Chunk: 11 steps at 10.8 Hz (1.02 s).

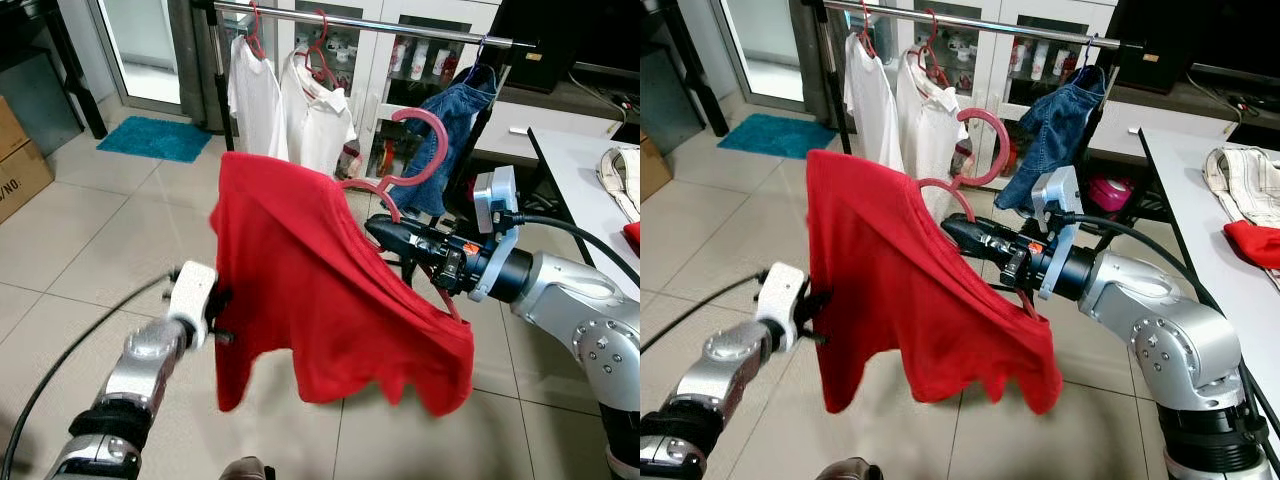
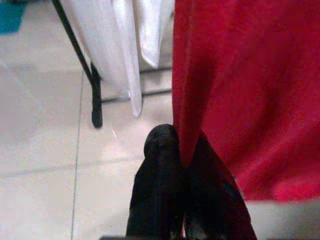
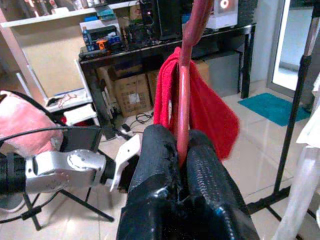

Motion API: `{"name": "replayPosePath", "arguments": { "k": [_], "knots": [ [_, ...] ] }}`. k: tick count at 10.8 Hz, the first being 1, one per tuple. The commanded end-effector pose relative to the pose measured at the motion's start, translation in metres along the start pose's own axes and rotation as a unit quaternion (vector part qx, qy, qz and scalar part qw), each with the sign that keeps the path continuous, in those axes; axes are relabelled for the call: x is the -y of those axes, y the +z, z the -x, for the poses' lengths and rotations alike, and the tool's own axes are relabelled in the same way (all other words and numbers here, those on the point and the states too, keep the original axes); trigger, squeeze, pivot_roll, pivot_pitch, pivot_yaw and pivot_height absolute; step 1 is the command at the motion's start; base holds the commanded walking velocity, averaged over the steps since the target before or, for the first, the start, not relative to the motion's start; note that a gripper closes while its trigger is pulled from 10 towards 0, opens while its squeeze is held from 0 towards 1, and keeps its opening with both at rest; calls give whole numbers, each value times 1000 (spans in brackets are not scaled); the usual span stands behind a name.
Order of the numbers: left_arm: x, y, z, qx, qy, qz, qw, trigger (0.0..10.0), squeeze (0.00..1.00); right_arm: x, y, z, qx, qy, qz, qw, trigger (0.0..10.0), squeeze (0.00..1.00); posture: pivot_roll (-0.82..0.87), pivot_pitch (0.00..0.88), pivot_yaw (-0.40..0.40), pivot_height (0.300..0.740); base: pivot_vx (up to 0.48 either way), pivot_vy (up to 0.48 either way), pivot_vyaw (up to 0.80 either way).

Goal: Hang hanger

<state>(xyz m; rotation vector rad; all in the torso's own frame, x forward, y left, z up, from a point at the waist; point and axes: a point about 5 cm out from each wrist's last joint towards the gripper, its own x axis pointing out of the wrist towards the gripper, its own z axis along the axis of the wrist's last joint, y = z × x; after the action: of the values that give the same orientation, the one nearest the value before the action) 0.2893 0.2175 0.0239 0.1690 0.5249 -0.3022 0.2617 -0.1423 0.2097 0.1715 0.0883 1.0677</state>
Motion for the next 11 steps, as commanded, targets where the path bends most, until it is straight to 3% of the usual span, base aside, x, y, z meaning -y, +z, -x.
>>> {"name": "replayPosePath", "arguments": {
  "k": [1, 4, 7, 8, 9, 10, 11],
  "knots": [
    [3, -13, 0, -35, 2, 6, 999, 0, 0, -1, 13, 1, 22, 0, 23, 999, 10000, 0, -38, 0, -35, 740, 0, 0, 0],
    [7, -37, 2, -108, 5, 24, 994, 0, 0, -1, 15, 1, 20, 1, 26, 999, 10000, 0, -49, 0, -42, 740, 0, 0, 0],
    [16, -51, 3, -141, -7, 29, 990, 0, 0, 0, 16, 2, 13, 4, 29, 999, 10000, 0, -51, 0, -51, 740, 0, 0, 0],
    [19, -56, 4, -145, -9, 33, 989, 0, 0, 0, 16, 2, 9, 7, 29, 1000, 10000, 0, -53, 0, -66, 740, 0, 0, 0],
    [21, -44, 1, -79, -11, 23, 997, 0, 0, 1, 15, 2, 1, 11, 30, 999, 10000, 0, -51, 0, -75, 740, 0, 0, 0],
    [17, -30, 0, -21, 5, 21, 1000, 2941, 0, 1, 15, 2, -2, 12, 30, 999, 10000, 0, -51, 0, -75, 740, 0, 0, 0],
    [5, -7, 5, 57, -13, 38, 998, 10000, 478, 1, 13, 2, -8, 14, 29, 999, 10000, 0, -42, 0, -88, 740, 0, 0, 0]
  ]
}}
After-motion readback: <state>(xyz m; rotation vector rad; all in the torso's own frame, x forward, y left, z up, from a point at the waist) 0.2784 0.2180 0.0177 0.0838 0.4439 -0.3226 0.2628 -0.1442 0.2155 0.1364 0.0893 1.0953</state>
